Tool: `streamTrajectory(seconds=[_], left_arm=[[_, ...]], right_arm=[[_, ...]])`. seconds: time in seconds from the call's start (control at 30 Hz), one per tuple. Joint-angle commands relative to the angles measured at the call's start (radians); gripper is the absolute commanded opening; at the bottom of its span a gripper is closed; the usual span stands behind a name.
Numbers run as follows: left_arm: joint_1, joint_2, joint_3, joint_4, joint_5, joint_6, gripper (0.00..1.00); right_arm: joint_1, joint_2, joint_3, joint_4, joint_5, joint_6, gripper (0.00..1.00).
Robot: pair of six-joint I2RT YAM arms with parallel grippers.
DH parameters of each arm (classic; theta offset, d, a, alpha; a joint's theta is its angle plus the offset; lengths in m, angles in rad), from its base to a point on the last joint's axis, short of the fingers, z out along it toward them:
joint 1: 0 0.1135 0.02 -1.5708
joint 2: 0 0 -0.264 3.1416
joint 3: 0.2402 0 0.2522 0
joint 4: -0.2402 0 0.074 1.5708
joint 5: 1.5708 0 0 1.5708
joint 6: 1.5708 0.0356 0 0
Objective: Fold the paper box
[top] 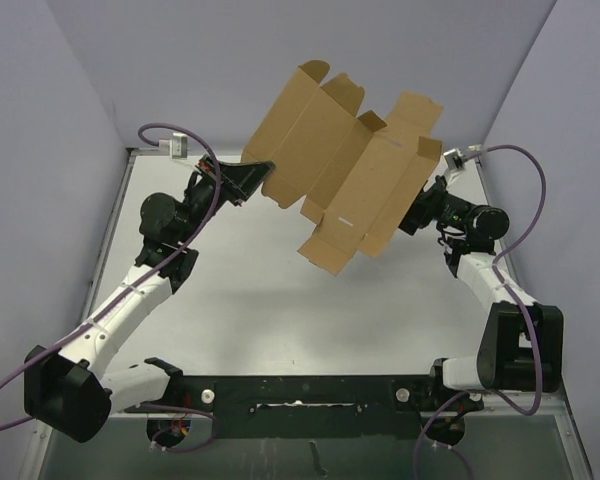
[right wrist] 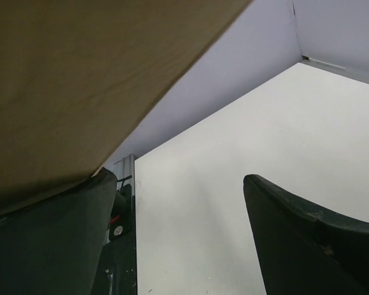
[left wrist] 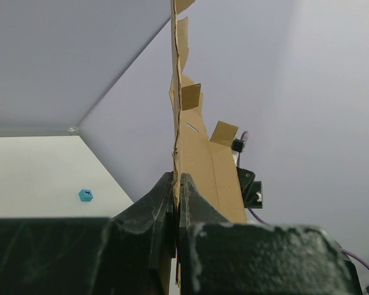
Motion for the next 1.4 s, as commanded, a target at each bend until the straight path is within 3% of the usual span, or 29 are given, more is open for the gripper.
streamTrajectory(seconds=[0.0, 0.4, 0.63, 0.97, 1.1, 1.37], left_arm=[[0.049, -0.011, 0.008, 0.059, 0.035, -0.020, 0.00], [0.089, 0.032, -0.005, 0.170, 0.121, -0.119, 0.00], [0.071, 0.090, 0.008, 0.253, 0.206, -0.190, 0.00], [0.013, 0.156, 0.021, 0.314, 0.267, -0.219, 0.00], [-0.004, 0.171, 0.020, 0.327, 0.261, -0.221, 0.00], [-0.011, 0.161, 0.009, 0.296, 0.249, -0.173, 0.00]], right_arm=[[-0.012, -0.072, 0.018, 0.043, -0.026, -0.007, 0.87], [0.046, -0.061, 0.041, -0.081, -0.044, -0.109, 0.92], [0.048, 0.003, 0.014, 0.113, 0.062, -0.022, 0.90], [0.048, 0.002, -0.026, 0.161, 0.150, 0.000, 0.82], [0.041, -0.001, -0.032, 0.156, 0.161, 0.008, 0.66], [0.019, -0.039, -0.041, 0.024, 0.163, -0.046, 0.20]])
